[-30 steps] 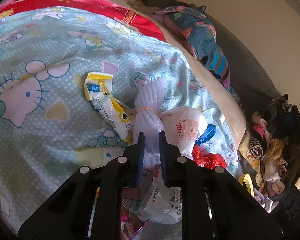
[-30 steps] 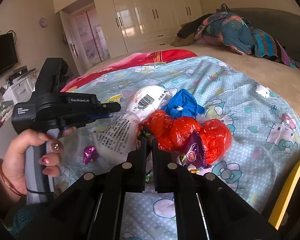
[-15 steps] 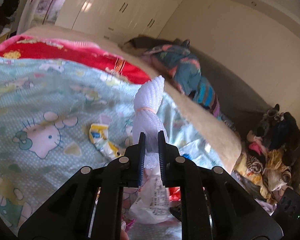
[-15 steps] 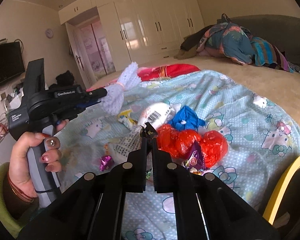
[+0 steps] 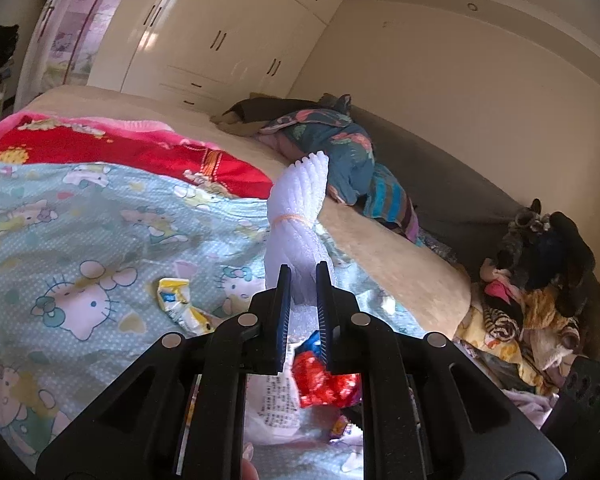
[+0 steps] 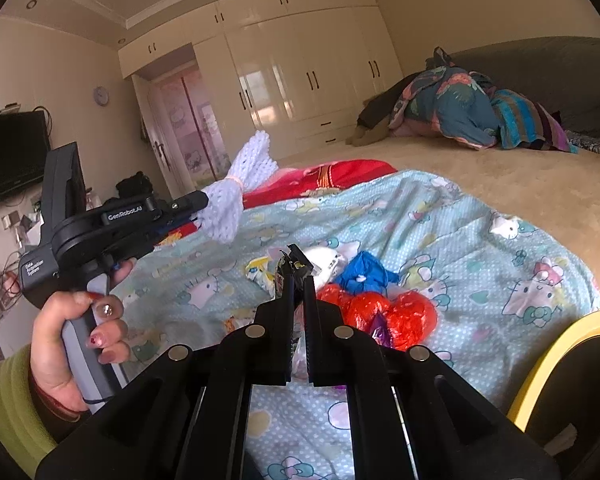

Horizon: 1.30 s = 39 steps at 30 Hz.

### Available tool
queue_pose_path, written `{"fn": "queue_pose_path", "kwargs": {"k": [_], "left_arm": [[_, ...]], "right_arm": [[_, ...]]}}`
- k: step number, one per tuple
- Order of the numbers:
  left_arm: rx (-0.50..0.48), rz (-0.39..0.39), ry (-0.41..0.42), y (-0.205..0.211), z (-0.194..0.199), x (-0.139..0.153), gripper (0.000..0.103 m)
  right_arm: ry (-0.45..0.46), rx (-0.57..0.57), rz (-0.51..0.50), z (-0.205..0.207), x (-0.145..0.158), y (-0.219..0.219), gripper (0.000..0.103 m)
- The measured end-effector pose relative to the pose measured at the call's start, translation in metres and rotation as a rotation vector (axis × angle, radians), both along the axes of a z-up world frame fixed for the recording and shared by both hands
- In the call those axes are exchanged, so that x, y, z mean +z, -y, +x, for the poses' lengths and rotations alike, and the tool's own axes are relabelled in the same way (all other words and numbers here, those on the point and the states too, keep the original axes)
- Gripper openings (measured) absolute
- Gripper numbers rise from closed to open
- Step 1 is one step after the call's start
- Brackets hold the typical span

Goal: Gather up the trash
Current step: 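Grasp the white knitted item with the left tool while the right tool grasps a small wrapper, then carry both items to the yellow bin and open both tools over it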

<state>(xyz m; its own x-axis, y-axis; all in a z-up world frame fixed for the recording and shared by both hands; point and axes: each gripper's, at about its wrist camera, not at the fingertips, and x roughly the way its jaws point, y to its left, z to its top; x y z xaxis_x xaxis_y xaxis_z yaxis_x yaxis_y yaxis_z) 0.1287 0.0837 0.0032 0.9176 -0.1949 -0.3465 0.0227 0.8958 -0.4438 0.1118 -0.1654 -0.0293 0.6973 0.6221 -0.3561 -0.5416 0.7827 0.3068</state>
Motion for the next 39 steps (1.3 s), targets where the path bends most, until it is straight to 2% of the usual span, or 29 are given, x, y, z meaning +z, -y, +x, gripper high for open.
{"fn": "queue_pose_path", "kwargs": {"k": [15,29,39], "left_arm": [[-0.124,0.026,0.013,0.039,-0.007,0.009,0.008],[-0.226,0.047,0.015,0.076,-0.013,0.013,0.008],[-0.298,0.079,0.022,0.104,-0.02,0.014,0.008]], "right_arm": [[0.023,-0.137,0.021,-0.003,0.011,0.049,0.005],[0.01,-0.287,0.051,-0.001,0.012,0.104,0.005],[-0.002,-0.361,0.051,-0.009,0.009,0.128,0.005]]}}
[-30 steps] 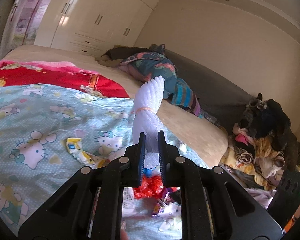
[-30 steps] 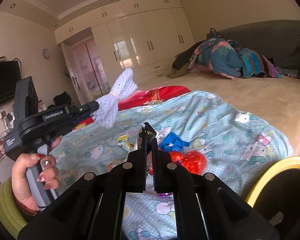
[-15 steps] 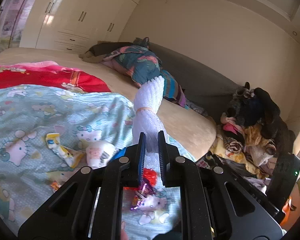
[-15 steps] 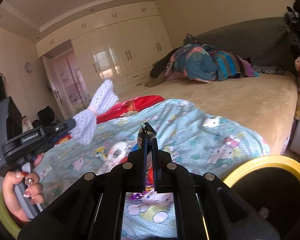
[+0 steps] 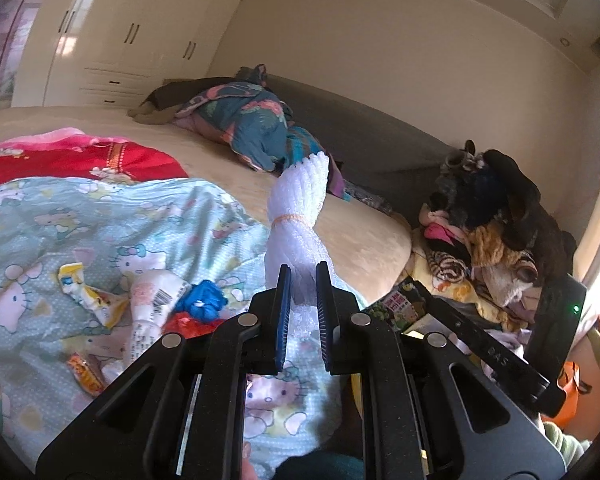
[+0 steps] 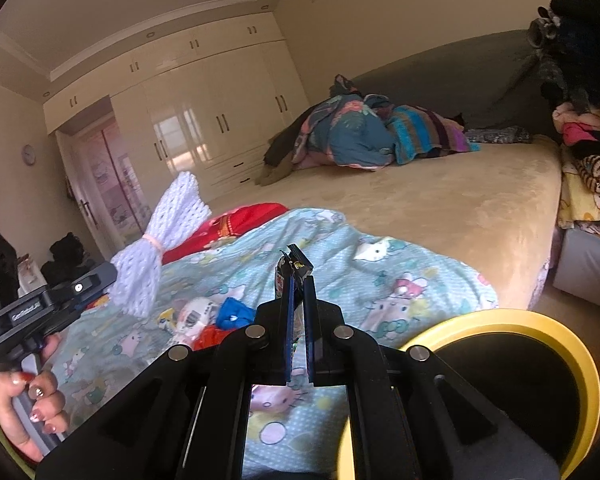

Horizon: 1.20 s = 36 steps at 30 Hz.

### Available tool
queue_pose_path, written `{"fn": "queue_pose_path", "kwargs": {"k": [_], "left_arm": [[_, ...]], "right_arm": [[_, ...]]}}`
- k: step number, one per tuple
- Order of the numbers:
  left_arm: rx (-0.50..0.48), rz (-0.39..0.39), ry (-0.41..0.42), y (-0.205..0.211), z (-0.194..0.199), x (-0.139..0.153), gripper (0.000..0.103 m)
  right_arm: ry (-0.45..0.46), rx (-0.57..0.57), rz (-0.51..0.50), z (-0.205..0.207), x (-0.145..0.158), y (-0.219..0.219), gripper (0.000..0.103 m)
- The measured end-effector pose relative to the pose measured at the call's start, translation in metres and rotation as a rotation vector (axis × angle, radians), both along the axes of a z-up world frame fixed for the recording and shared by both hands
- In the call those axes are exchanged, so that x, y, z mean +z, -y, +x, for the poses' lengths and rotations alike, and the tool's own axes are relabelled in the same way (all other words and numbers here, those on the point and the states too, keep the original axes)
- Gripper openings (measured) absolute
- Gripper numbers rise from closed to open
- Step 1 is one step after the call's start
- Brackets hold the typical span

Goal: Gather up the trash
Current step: 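Carry both items to the yellow bin and open both tools over it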

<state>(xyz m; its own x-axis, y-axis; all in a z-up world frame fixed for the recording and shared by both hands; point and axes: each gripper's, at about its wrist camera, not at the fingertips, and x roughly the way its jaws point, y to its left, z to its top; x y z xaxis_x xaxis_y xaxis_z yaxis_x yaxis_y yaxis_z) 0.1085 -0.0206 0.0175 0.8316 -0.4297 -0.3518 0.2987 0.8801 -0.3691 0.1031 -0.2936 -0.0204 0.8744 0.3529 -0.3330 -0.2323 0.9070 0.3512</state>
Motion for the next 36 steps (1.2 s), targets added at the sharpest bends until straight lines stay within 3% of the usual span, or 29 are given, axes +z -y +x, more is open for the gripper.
{"fn": "queue_pose_path", "kwargs": {"k": [21,36], "left_arm": [[-0.17,0.067,-0.019,0.068,-0.013,-0.01,0.008],[-0.325,0.16,-0.129,0.136,-0.017,-0.051,0.009]], "right_arm": [[-0.09,-0.222,-0.011,-0.005,-0.024,0.067,0.005],[-0.222,-0.377,0.054,-0.001,-0.064,0.125,0.005]]}}
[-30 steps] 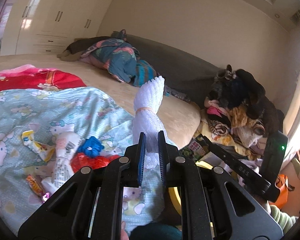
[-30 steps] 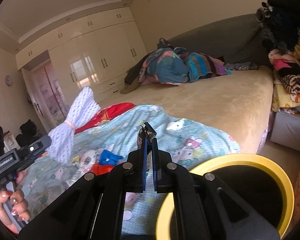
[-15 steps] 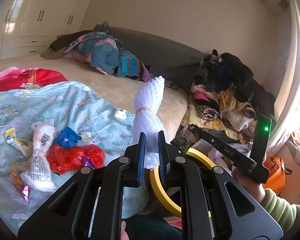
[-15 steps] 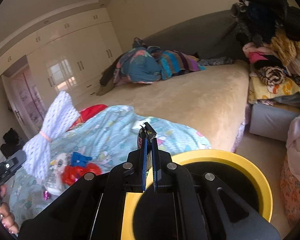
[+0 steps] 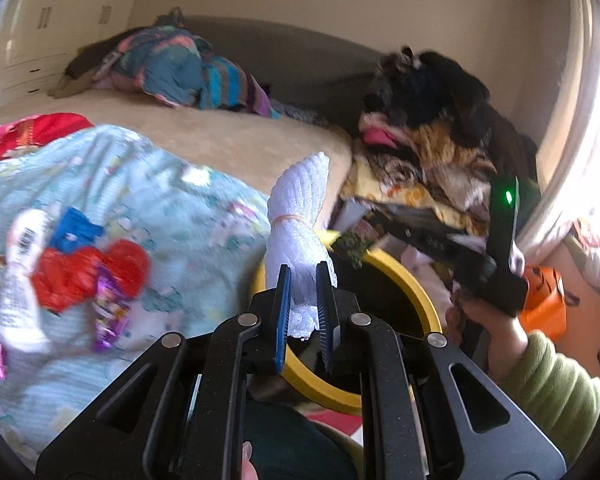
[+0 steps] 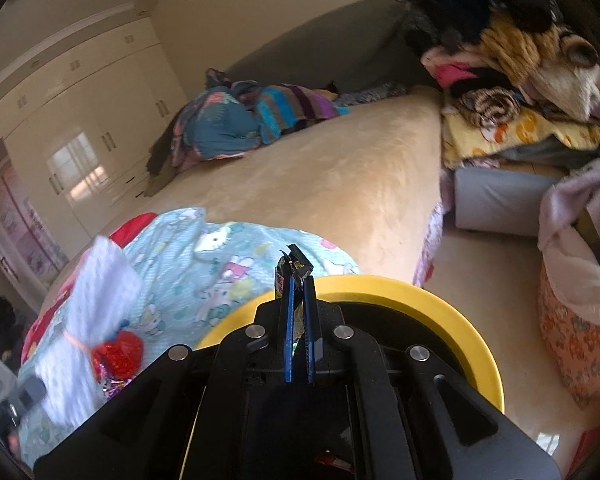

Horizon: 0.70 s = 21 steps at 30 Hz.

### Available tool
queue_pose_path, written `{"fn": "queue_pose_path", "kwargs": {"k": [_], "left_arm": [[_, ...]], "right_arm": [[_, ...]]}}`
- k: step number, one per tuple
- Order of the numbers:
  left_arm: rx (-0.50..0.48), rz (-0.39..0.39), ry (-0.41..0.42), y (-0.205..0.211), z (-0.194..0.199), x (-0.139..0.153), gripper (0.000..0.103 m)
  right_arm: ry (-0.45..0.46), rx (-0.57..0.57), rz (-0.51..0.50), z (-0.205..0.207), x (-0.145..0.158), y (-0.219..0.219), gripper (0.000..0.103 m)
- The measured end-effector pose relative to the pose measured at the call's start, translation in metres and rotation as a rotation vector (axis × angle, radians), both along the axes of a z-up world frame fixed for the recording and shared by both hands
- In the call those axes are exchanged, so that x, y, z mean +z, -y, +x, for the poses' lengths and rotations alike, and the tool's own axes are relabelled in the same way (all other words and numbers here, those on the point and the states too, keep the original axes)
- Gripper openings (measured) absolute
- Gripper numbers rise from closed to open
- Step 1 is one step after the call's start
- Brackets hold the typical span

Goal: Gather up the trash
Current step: 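Carry both items to the yellow bin and open both tools over it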

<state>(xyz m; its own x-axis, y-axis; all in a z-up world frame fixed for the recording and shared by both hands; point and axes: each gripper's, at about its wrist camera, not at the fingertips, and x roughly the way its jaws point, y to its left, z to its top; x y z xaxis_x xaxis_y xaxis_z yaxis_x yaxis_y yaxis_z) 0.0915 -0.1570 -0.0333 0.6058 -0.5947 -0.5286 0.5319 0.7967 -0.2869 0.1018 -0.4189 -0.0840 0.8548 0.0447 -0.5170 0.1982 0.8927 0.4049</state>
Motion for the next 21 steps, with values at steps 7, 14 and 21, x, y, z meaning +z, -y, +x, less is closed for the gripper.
{"fn": "queue_pose_path", "kwargs": {"k": [7,14,21], "left_arm": [[-0.057,0.061,-0.046,0.032,0.002,-0.023,0.009],[-0.1,0.144,-0.079,0.057,0.006,-0.047,0.009],[-0.12,0.174,-0.107,0.067,0.016,-0.062,0.016]], "right_arm": [[-0.056,-0.025,0.012,0.003,-0.019,0.011,0.005],[-0.122,-0.049,0.049,0.006,-0.037,0.021,0.005],[-0.181,-0.056,0.096,0.01,-0.049,0.025,0.006]]}}
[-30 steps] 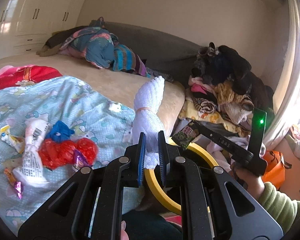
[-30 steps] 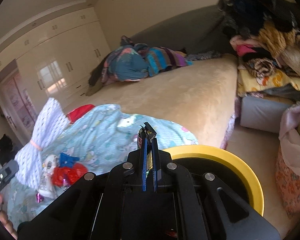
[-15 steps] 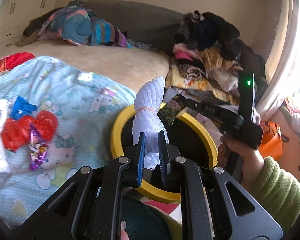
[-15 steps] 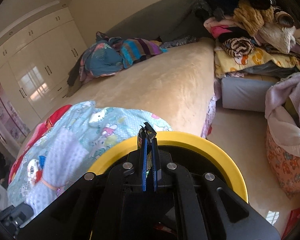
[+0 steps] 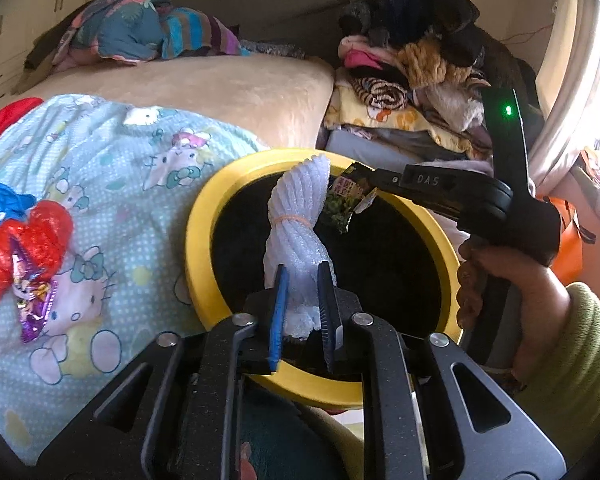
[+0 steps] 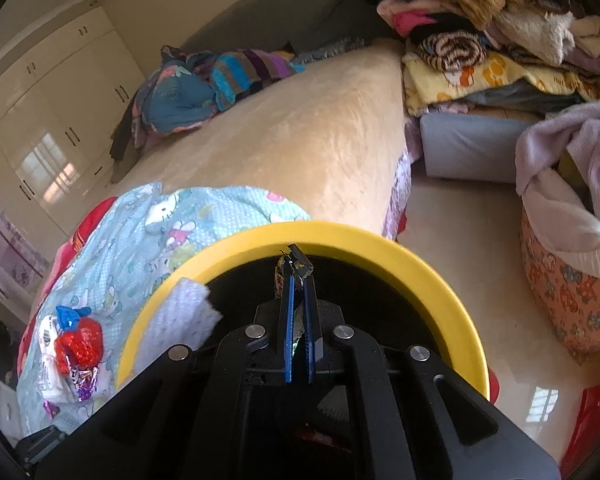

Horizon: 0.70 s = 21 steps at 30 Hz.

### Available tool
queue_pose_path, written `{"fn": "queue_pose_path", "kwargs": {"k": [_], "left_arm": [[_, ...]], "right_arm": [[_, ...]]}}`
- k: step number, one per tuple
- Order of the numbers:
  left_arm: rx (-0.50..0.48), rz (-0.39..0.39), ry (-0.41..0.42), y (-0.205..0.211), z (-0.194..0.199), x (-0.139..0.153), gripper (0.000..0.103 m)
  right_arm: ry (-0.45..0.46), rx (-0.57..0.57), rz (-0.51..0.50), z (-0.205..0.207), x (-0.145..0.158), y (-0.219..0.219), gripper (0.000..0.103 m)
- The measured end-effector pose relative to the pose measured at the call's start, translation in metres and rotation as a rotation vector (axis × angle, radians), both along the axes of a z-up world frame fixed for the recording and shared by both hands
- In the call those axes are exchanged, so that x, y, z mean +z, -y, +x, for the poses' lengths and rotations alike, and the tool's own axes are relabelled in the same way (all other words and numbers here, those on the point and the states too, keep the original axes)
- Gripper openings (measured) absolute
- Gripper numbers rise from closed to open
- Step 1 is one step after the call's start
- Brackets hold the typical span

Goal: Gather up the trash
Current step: 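Carry both items to the yellow bin and open both tools over it, then move both tools back from the bin to the trash pile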

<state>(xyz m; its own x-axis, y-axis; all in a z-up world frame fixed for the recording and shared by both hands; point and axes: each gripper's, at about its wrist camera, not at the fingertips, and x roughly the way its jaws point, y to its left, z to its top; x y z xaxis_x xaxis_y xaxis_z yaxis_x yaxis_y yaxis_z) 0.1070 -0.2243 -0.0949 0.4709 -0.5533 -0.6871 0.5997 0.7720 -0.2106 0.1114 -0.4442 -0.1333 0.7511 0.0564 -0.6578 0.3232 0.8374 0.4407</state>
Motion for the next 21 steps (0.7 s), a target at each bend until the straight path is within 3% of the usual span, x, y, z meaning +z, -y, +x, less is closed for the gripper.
{"fn": "queue_pose_path", "kwargs": {"k": [1,2,3,4,8,13,21], "left_arm": [[0.002,-0.003,-0.003,0.0,0.001,-0.001,0.022],[0.014,-0.003,0.001,-0.001,0.002,0.0,0.04],[0.032,-0.007,0.012,-0.004,0.003,0.002,0.056],[0.046,-0.013,0.02,-0.007,0.002,0.004,0.062],[0.139,-0.068,0.066,-0.031,0.004,0.022,0.093],[0.246,-0.088,0.135,-0.061,0.002,0.041,0.093],[0.362,-0.093,0.224,-0.096,0.003,0.066,0.093]], "right_arm": [[-0.007,-0.002,0.012,0.001,-0.001,0.001,0.011],[-0.009,-0.007,0.017,0.0,-0.001,0.001,0.016],[-0.008,-0.015,0.013,0.0,0.0,0.001,0.03],[0.0,-0.023,0.007,-0.001,0.003,0.001,0.041],[0.048,-0.015,-0.03,-0.003,0.021,-0.008,0.043],[0.097,0.042,-0.065,-0.003,0.04,-0.031,0.053],[0.186,0.185,-0.114,-0.004,0.072,-0.083,0.057]]}}
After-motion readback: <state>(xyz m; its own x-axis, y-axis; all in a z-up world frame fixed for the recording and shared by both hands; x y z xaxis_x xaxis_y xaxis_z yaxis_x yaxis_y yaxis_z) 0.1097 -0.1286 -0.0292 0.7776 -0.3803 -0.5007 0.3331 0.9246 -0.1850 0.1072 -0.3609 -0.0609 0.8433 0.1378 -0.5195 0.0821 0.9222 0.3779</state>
